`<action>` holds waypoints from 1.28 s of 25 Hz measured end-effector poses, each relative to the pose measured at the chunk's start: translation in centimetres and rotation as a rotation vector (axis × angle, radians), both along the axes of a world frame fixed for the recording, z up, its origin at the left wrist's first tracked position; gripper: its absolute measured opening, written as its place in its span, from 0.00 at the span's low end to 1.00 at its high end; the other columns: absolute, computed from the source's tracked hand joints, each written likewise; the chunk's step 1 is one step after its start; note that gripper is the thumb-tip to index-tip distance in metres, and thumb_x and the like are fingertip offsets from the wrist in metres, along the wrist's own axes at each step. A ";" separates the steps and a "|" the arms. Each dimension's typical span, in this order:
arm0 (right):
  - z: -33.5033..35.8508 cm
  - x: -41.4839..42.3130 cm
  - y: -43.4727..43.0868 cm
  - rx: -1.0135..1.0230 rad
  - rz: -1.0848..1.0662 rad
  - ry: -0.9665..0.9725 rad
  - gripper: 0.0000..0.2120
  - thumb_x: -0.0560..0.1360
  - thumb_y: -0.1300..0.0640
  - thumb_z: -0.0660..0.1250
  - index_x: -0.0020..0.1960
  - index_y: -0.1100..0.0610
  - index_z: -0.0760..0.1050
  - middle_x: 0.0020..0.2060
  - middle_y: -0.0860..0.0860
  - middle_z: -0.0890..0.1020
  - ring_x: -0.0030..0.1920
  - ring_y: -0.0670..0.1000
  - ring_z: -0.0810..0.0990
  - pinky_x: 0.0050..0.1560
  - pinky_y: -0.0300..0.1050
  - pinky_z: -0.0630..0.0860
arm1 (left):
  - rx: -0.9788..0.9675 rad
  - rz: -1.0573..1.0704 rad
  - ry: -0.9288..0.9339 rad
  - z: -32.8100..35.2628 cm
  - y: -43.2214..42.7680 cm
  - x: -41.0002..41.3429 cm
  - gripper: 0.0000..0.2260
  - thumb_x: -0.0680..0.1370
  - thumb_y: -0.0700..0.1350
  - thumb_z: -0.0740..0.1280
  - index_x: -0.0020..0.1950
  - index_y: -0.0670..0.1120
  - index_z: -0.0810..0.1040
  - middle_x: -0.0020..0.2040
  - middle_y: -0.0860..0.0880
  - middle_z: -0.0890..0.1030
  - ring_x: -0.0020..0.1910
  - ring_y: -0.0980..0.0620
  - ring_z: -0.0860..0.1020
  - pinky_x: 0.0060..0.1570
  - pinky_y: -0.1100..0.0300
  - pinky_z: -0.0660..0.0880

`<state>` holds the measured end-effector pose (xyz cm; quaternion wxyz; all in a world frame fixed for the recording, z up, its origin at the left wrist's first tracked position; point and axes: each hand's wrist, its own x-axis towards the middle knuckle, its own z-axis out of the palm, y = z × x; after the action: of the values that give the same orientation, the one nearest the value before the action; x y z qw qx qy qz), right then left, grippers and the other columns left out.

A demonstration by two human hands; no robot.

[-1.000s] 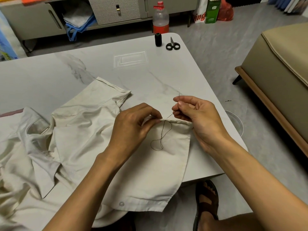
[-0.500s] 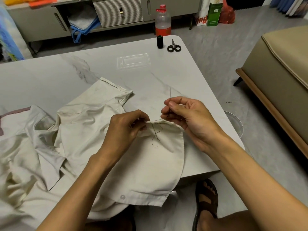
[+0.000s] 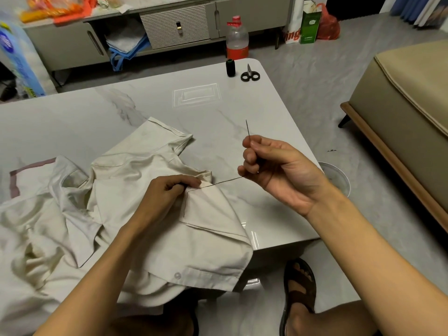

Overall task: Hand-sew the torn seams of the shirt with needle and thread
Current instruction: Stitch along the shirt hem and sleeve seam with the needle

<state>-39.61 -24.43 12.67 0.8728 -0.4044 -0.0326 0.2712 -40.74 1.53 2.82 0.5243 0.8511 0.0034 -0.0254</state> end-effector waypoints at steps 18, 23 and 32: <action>2.8 -2.1 -3.6 0.010 0.051 0.007 0.06 0.71 0.62 0.63 0.42 0.60 0.79 0.30 0.50 0.76 0.22 0.42 0.69 0.31 0.37 0.77 | 0.017 0.011 0.006 0.3 -0.2 -0.9 0.14 0.71 0.34 0.74 0.53 0.48 0.85 0.55 0.58 0.81 0.52 0.61 0.80 0.51 0.70 0.73; 3.4 -3.0 -3.3 -0.006 0.045 -0.025 0.05 0.72 0.62 0.63 0.46 0.61 0.76 0.31 0.51 0.76 0.23 0.42 0.69 0.32 0.38 0.77 | 0.107 0.014 0.088 0.9 0.3 -1.0 0.07 0.72 0.39 0.77 0.48 0.48 0.86 0.34 0.56 0.78 0.33 0.56 0.74 0.39 0.65 0.70; 2.8 -3.6 -3.5 -0.040 0.132 -0.042 0.05 0.72 0.63 0.63 0.45 0.61 0.77 0.30 0.51 0.76 0.22 0.43 0.70 0.32 0.38 0.78 | 0.199 0.087 0.069 1.2 -0.1 -0.9 0.10 0.69 0.39 0.79 0.46 0.51 0.87 0.34 0.55 0.78 0.34 0.59 0.74 0.38 0.66 0.70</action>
<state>-43.17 -27.88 15.49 0.8439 -0.4243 -0.0719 0.3205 -41.65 1.43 3.98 0.4375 0.8966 0.0612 -0.0314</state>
